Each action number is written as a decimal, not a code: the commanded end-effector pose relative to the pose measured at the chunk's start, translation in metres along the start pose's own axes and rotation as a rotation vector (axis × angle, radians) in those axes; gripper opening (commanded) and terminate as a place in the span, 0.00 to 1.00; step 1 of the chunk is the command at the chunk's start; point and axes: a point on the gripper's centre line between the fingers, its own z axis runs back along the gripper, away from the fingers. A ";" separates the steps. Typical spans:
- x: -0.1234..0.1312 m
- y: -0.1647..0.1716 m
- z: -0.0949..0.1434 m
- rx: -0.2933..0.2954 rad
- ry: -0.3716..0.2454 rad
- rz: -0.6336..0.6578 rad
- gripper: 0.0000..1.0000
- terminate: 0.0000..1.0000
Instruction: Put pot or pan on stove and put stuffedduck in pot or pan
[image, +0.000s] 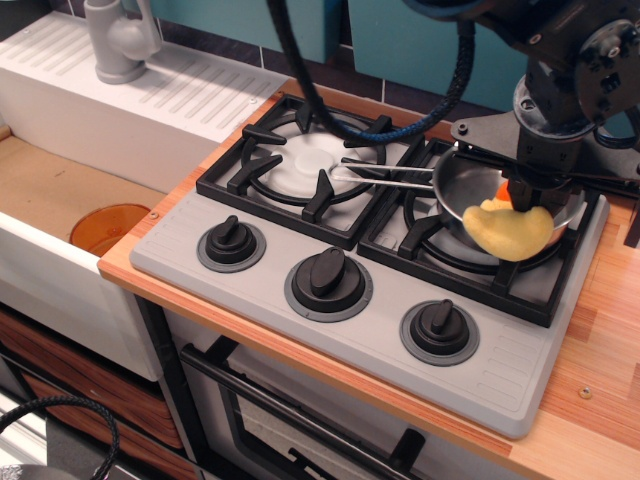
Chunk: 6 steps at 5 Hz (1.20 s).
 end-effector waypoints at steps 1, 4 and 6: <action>0.026 0.001 0.018 -0.044 0.006 -0.023 1.00 0.00; 0.056 0.015 0.038 -0.107 0.087 -0.055 1.00 0.00; 0.060 0.021 0.052 -0.111 0.124 -0.042 1.00 0.00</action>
